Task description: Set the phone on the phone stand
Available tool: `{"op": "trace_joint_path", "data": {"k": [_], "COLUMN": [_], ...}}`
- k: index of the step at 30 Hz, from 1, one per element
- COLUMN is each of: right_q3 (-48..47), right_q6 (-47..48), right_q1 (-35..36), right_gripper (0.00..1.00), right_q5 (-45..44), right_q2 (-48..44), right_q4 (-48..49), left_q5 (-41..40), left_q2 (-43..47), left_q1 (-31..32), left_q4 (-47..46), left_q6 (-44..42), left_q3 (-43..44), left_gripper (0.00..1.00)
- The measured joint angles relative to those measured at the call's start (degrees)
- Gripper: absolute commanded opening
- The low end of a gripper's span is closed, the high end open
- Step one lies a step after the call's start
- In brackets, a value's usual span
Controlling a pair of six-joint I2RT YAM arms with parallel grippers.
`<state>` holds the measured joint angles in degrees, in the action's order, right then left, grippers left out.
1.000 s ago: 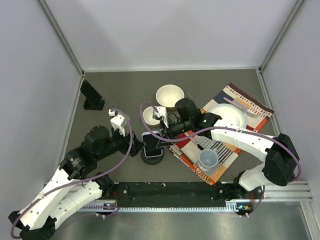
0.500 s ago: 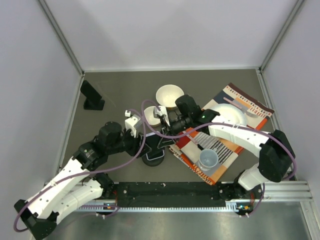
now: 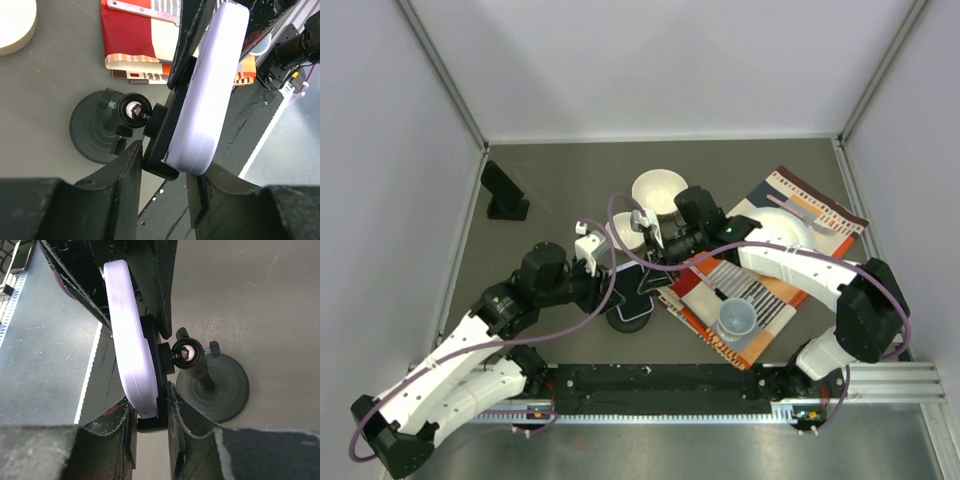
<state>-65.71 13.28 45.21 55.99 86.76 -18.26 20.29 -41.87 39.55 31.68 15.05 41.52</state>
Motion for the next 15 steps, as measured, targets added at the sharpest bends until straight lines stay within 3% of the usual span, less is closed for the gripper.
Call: {"op": "trace_joint_path", "data": {"k": [6,10,13,14,15], "right_q3": [5.9,14.8,18.8,19.2,19.2], "right_q6": [-2.0,-2.5,-4.8,-5.6,-6.3], "right_q1": [0.7,5.1,7.0,7.2,7.2], "right_gripper": [0.0,0.0,0.0,0.03,0.18], "right_q5": [-5.6,-18.0,-22.0,-22.0,-21.3], "right_q2": [-4.4,-10.9,-11.7,-11.5,-10.8], "right_q4": [8.4,21.0,29.2,31.0,32.0], "left_q5": [-2.6,-6.8,-8.4,-8.5,-8.3], "left_q2": [-3.1,-2.9,0.4,1.6,2.5], "left_q1": [0.1,0.9,0.9,0.7,0.6], "left_q4": [0.9,2.1,1.4,1.0,0.7], "left_q6": [0.1,0.1,-0.6,-0.7,-0.9], "left_q3": [2.0,2.8,0.8,0.0,-0.5], "left_gripper": [0.0,0.0,0.0,0.0,0.0]}}
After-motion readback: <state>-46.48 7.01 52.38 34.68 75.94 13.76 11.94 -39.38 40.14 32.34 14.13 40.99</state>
